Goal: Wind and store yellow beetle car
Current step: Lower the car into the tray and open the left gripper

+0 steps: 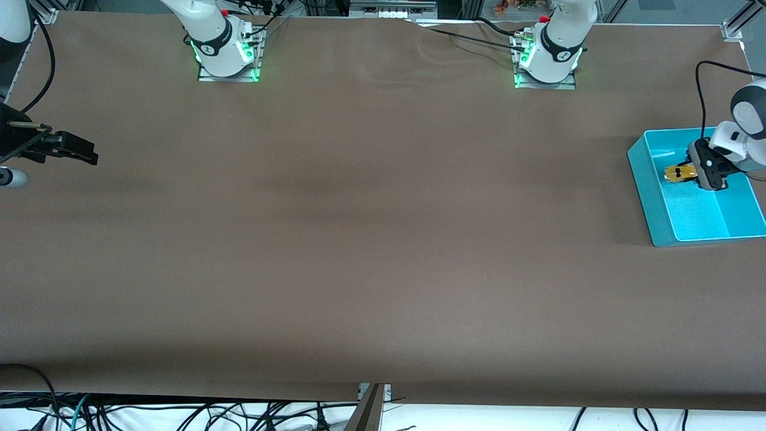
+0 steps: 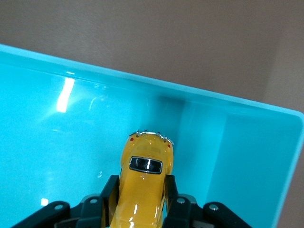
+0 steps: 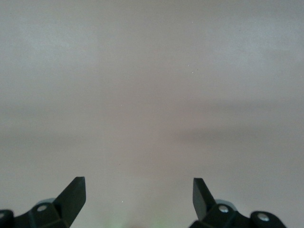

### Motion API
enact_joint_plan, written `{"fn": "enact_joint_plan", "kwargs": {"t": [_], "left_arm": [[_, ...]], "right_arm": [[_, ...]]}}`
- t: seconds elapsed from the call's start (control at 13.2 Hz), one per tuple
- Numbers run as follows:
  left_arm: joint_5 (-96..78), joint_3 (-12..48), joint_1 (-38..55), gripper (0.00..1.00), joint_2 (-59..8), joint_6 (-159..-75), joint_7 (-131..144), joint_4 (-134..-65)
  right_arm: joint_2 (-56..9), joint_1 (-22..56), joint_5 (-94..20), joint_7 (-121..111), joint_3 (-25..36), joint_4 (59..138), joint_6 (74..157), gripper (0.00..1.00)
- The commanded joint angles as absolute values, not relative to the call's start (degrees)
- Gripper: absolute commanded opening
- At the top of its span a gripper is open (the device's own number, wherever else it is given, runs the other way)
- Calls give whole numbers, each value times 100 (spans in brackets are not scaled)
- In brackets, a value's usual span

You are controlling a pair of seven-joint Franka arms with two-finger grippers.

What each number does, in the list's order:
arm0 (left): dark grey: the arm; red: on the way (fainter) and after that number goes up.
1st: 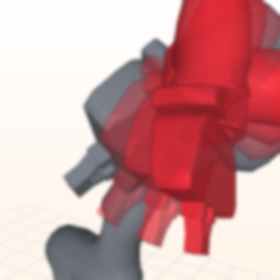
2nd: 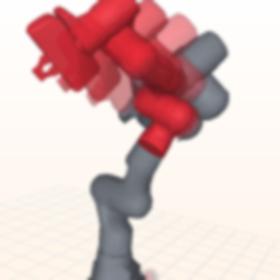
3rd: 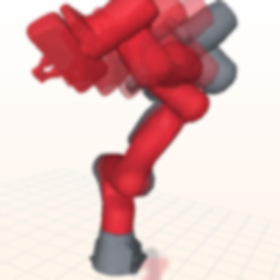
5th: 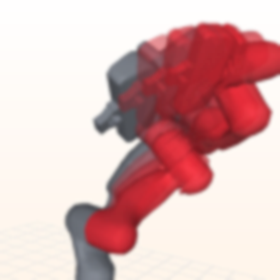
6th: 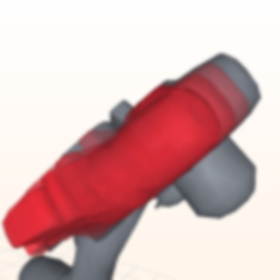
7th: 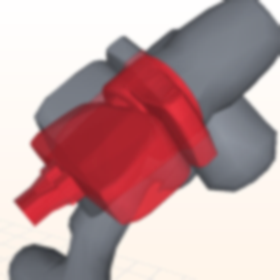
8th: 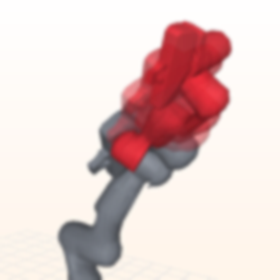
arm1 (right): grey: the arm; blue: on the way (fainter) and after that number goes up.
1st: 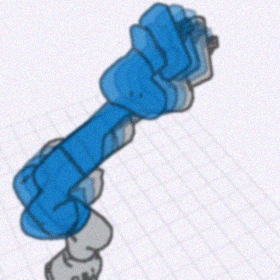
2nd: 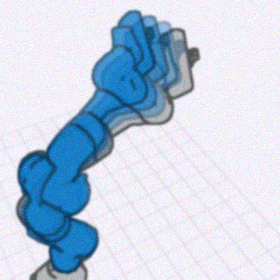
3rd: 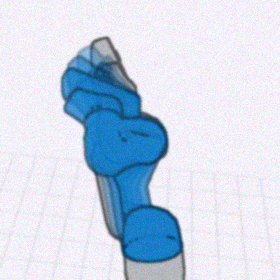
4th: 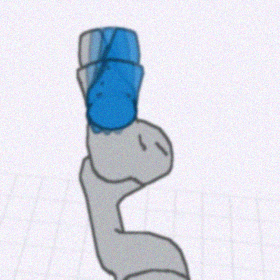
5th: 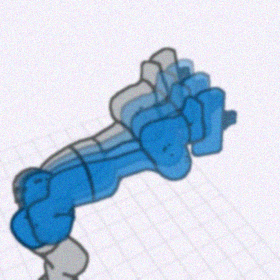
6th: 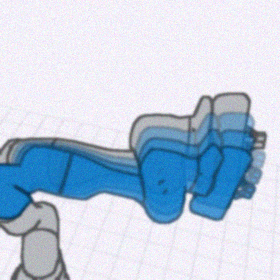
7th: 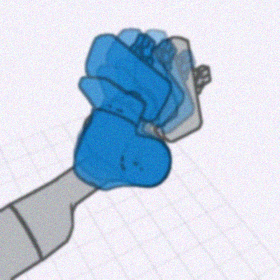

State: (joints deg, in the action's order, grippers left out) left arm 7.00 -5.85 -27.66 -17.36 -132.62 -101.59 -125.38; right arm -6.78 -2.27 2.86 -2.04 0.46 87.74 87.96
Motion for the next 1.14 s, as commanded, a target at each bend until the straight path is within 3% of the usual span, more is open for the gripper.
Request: {"fn": "enact_joint_plan", "kwargs": {"t": [0.0, 0.15, 0.23, 0.38, 0.53, 0.98, 1.06], "left_arm": [[861, -519, -2874, 0, -2003, -13368, -10222, -12507], [861, -519, -2918, 5, -2100, -13368, -10204, -12498], [861, -519, -2970, 13, -2135, -13368, -10204, -12507], [861, -519, -3058, 39, -2171, -13351, -10195, -12516], [861, -519, -3094, 51, -2171, -13316, -10204, -12568], [853, -519, -3138, 54, -2153, -13254, -10204, -12762], [853, -519, -3138, 83, -2153, -13254, -10195, -12727]], "right_arm": [[-650, -176, 237, -211, 114, 8763, 8798, 100], [-650, -176, 246, -211, 114, 8754, 8798, 100], [-650, -176, 246, -211, 114, 8754, 8798, 100], [-650, -176, 255, -211, 114, 8754, 8807, 100], [-650, -176, 255, -211, 114, 8754, 8824, 100], [-712, -167, 246, -185, 114, 8754, 8947, 100], [-712, -167, 237, -176, 114, 8754, 8956, 100]]}}
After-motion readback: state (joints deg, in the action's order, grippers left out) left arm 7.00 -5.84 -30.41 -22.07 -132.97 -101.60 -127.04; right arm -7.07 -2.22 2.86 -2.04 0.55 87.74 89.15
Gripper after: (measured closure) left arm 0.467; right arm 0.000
